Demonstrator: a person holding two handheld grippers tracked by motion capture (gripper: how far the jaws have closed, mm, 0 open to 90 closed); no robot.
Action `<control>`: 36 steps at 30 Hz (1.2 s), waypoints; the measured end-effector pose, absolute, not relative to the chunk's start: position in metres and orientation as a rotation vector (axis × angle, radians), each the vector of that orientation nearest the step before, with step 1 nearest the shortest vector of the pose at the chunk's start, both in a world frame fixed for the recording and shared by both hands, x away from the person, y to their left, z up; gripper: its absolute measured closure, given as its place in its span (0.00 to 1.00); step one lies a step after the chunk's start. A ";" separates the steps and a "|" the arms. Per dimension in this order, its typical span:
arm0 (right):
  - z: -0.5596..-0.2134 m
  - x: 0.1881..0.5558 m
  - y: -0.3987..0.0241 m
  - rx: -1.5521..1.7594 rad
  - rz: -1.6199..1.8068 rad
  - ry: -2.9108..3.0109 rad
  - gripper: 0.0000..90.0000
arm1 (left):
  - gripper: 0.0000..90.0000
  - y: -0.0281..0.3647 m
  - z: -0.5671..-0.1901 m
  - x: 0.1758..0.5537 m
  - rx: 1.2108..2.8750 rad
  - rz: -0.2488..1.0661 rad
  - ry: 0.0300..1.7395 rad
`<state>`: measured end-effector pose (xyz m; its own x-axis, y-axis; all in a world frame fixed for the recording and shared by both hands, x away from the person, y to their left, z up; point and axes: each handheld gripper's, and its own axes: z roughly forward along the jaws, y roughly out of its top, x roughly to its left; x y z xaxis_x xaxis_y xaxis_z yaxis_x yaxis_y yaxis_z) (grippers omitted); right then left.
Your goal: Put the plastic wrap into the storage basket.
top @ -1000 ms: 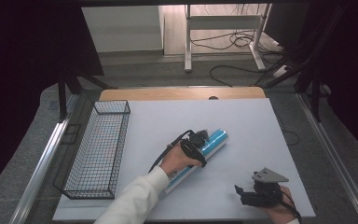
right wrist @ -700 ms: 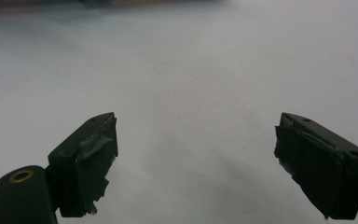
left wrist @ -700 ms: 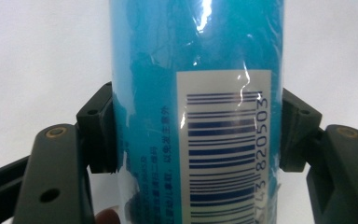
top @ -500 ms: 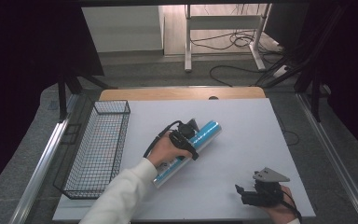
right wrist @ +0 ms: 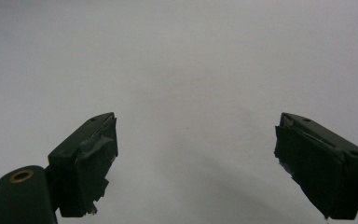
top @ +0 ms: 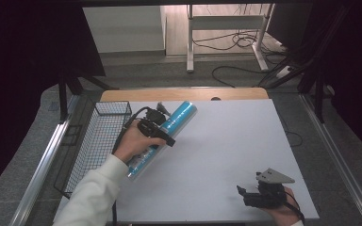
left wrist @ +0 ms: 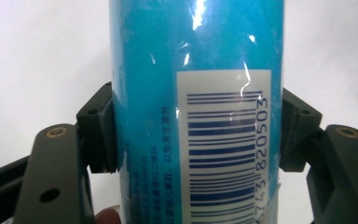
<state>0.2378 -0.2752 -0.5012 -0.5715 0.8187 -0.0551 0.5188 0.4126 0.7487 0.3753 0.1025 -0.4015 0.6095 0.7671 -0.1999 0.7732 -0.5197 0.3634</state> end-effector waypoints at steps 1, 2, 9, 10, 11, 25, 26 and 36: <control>-0.501 0.238 -0.275 1.141 0.980 2.256 0.15 | 0.35 0.108 -0.399 0.374 2.406 -0.017 1.235; -0.501 0.238 -0.275 1.141 0.980 2.256 0.15 | 0.35 0.114 -0.397 0.372 2.395 -0.013 1.242; -0.502 0.241 -0.274 1.137 0.973 2.259 0.15 | 0.35 0.150 -0.377 0.369 2.343 0.028 1.301; -0.502 0.241 -0.273 1.136 0.972 2.262 0.15 | 0.35 0.154 -0.375 0.369 2.337 0.033 1.307; -0.502 0.241 -0.273 1.133 0.971 2.263 0.15 | 0.35 0.159 -0.373 0.369 2.326 0.034 1.317; -0.503 0.244 -0.271 1.126 0.972 2.270 0.15 | 0.35 0.244 -0.376 0.367 2.137 0.024 1.557; -0.503 0.244 -0.271 1.127 0.968 2.272 0.15 | 0.35 0.247 -0.376 0.367 2.133 0.028 1.567; -0.503 0.246 -0.269 1.118 0.974 2.278 0.15 | 0.35 0.289 -0.402 0.365 2.029 0.033 1.753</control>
<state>0.2459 -0.2687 -0.5030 -0.5881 0.8064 -0.0622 0.5119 0.4307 0.7432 0.3648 0.2892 -0.4017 0.1897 0.9433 -0.2724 0.9322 -0.0859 0.3516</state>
